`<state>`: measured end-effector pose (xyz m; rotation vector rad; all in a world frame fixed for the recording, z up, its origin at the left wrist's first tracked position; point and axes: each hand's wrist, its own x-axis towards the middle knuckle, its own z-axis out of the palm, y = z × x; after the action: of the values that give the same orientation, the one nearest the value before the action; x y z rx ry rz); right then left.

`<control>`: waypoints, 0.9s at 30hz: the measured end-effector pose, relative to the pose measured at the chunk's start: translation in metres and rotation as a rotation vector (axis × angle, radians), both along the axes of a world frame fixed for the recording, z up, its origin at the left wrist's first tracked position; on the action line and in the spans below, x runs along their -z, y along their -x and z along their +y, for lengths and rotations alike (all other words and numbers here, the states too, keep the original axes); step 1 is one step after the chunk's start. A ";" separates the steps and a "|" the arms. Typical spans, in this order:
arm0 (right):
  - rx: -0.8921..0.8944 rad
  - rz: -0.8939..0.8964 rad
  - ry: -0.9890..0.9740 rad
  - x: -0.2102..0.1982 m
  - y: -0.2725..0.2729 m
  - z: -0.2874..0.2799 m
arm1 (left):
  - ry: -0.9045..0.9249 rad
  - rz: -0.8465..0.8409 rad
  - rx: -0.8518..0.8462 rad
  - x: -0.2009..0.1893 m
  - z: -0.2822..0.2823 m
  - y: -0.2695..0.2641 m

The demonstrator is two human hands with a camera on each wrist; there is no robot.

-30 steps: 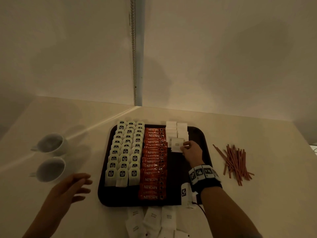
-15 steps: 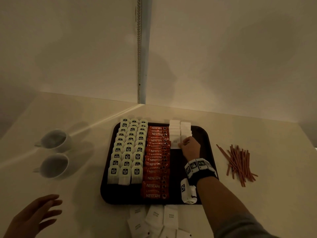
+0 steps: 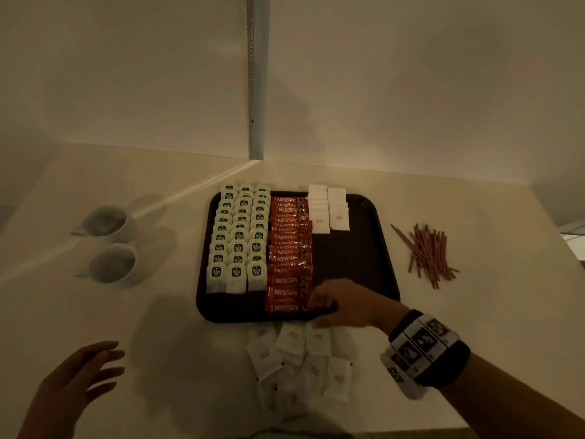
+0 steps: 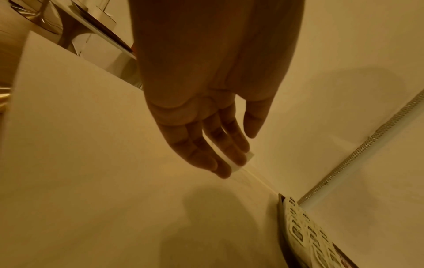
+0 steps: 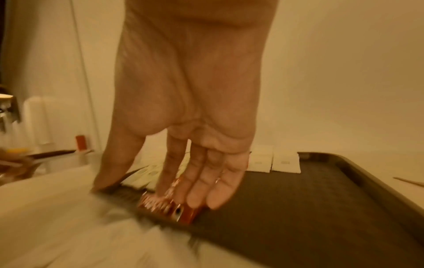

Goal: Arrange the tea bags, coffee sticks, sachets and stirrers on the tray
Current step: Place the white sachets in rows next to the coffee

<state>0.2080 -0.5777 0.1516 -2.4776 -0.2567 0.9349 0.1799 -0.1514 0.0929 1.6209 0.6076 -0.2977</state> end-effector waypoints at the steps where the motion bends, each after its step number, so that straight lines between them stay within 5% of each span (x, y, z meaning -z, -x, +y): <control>1: -0.035 0.028 0.094 0.004 0.017 0.002 | 0.001 0.005 0.005 0.002 0.002 0.004; 7: 0.309 0.202 0.318 0.033 0.099 0.019 | 0.021 0.087 0.023 0.015 0.017 0.021; 12: 0.536 0.101 0.274 0.056 0.122 0.055 | 0.046 0.098 0.067 0.023 0.024 0.032; 21: 0.531 0.019 0.265 0.063 0.117 0.057 | 0.089 0.149 0.097 0.035 0.061 0.034; 27: 0.612 -0.002 0.234 0.062 0.115 0.046 | 0.106 0.209 -0.030 0.070 0.081 0.023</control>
<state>0.0925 -0.5321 0.0900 -2.5171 0.6133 0.7215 0.1568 -0.0705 0.0232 1.4883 0.7616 -0.4733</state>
